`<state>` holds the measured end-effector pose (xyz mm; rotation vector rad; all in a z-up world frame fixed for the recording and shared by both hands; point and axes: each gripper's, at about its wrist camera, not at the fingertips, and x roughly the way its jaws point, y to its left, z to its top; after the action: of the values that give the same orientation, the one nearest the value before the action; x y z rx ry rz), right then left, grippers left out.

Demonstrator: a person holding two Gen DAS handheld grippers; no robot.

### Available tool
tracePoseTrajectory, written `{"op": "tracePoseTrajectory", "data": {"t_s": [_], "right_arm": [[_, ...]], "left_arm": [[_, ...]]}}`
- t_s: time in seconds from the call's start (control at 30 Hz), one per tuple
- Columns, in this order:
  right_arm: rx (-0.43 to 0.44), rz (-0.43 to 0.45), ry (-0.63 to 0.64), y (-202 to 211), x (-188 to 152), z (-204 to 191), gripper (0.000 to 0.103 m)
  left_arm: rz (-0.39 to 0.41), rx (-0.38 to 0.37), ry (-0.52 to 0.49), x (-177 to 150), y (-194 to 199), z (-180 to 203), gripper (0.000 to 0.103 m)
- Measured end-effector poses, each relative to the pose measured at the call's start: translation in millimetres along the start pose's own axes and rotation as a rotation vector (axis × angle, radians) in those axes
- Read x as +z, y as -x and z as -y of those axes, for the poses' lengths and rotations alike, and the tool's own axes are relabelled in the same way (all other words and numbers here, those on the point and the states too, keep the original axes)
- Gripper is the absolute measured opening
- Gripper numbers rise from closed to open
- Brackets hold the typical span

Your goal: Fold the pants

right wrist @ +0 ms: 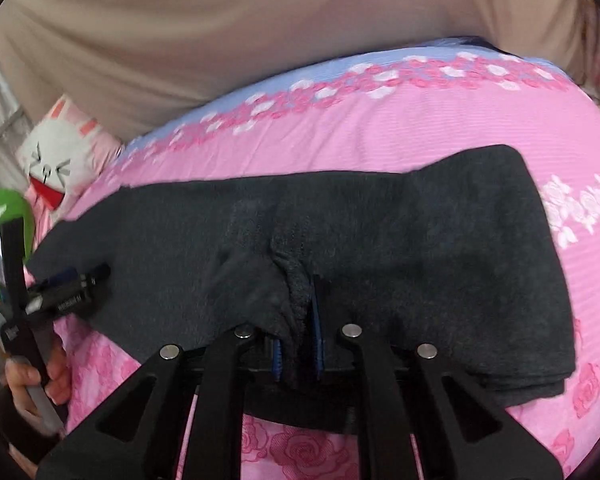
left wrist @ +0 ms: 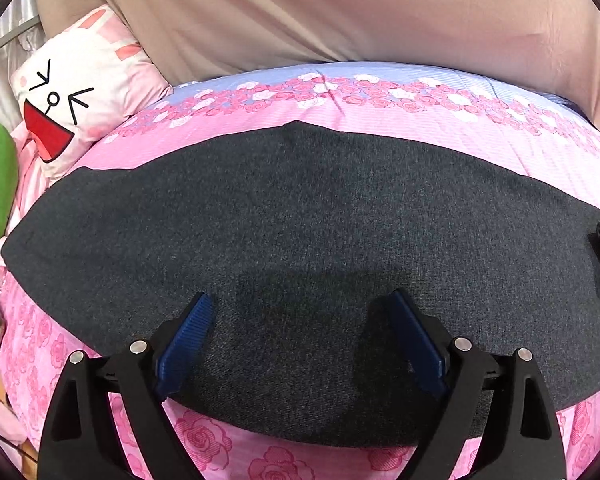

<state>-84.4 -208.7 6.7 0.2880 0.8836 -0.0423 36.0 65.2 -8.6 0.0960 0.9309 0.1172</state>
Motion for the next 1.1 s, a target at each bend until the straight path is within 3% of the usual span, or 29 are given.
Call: {"op": "tracePoseTrajectory", "data": {"t_s": [0.1,0.17,0.23,0.3,0.33,0.37,0.47,0.57,0.63,0.67,0.8,0.9,0.93,1.03,1.1], "right_arm": [[-0.047,0.001,0.027,2.0,0.5,-10.1,0.011],[-0.067,0.051,0.060,18.9,5.1,-27.2,0.011],[-0.062,0.086,0.102,26.6,15.6,-45.5,0.011],[-0.027,0.068,0.146,20.8,17.1,-66.6,0.018],[-0.016,0.022,0.173,9.8,14.5,-73.6,0.040],[-0.037,-0.038,0.211,-4.9,6.4,-80.0,0.054],[-0.042,-0.061,0.234,-4.2,-14.2,-79.4,0.052],[0.010,-0.008,0.143,25.9,-16.2,-60.7,0.052],[-0.025,0.018,0.127,32.8,-9.5,-57.6,0.051],[-0.055,0.020,0.138,31.2,-5.0,-57.2,0.045],[-0.074,-0.025,0.193,2.2,1.1,-65.5,0.043],[-0.106,-0.039,0.258,-21.8,-1.9,-70.6,0.023],[-0.103,-0.048,0.250,-19.4,1.4,-71.2,0.005],[-0.013,0.029,0.221,15.7,16.7,-81.0,0.005],[0.013,0.019,0.272,25.8,14.4,-96.0,0.005]], "left_arm": [[-0.004,0.002,0.004,0.6,-1.0,-0.6,0.091],[-0.005,0.000,0.006,1.2,-1.2,-1.1,0.091],[-0.008,-0.009,0.013,1.3,-1.8,-2.5,0.091],[-0.012,-0.021,0.024,1.6,-2.7,-4.0,0.091],[-0.015,-0.030,0.032,1.6,-3.3,-5.4,0.092],[-0.017,-0.038,0.038,1.5,-3.8,-6.4,0.092],[-0.022,-0.079,0.061,0.3,-4.4,-12.2,0.092],[-0.017,-0.102,0.066,-1.2,-3.0,-14.6,0.092],[-0.020,-0.097,0.057,-1.2,-3.7,-11.9,0.092],[-0.021,-0.095,0.050,-1.0,-3.9,-10.6,0.092],[-0.023,-0.094,0.042,-1.2,-4.1,-9.1,0.092],[-0.024,-0.100,0.050,-1.2,-4.5,-10.5,0.092],[-0.024,-0.101,0.050,-1.3,-4.4,-10.6,0.092],[-0.023,-0.107,0.054,-1.6,-4.3,-11.6,0.092],[-0.023,-0.108,0.055,-1.5,-4.3,-11.7,0.092]]}}
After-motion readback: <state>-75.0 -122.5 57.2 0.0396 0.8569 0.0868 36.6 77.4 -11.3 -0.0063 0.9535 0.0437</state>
